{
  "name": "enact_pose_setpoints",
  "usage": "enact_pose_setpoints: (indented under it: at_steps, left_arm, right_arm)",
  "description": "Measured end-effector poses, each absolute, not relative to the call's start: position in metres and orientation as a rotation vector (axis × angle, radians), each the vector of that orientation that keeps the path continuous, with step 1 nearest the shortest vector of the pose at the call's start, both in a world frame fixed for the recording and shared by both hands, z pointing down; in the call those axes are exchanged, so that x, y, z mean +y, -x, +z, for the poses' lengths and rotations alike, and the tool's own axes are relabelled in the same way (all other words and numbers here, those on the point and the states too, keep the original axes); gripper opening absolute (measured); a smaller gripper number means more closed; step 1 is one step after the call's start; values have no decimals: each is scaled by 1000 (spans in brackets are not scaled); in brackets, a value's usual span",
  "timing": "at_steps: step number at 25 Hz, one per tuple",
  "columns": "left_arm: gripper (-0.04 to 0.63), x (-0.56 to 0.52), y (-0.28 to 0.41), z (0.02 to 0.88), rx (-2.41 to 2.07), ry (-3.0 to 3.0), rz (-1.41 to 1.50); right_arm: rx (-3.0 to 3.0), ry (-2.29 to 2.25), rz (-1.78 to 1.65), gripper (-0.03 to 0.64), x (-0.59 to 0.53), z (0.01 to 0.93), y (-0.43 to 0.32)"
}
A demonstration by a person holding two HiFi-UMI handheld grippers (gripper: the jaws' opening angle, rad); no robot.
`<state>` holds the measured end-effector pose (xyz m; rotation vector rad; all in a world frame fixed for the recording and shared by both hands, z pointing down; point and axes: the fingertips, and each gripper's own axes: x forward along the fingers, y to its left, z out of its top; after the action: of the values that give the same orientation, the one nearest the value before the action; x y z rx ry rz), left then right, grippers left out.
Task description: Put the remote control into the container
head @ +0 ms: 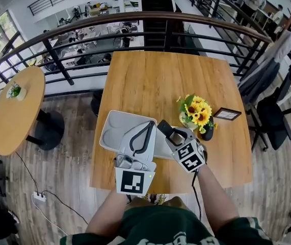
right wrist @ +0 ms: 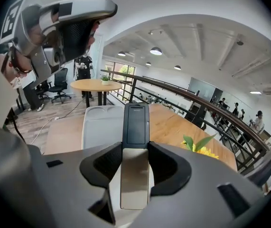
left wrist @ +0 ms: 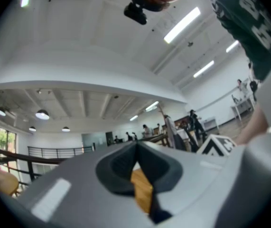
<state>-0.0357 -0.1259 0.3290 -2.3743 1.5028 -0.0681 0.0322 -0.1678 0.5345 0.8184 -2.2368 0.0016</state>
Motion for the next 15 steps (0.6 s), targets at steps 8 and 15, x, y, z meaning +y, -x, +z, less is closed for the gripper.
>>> enact_pose_setpoints:
  at_steps: [8,15]
  left_arm:
    - [5,-122,32,333,1502,2368,-60]
    - [3,-134,39,340,1535,2351,-72]
  right_arm:
    - [-2188,-746,54,189,-169,570,-27]
    - [-2117,-671,115,189,-173,608,-33]
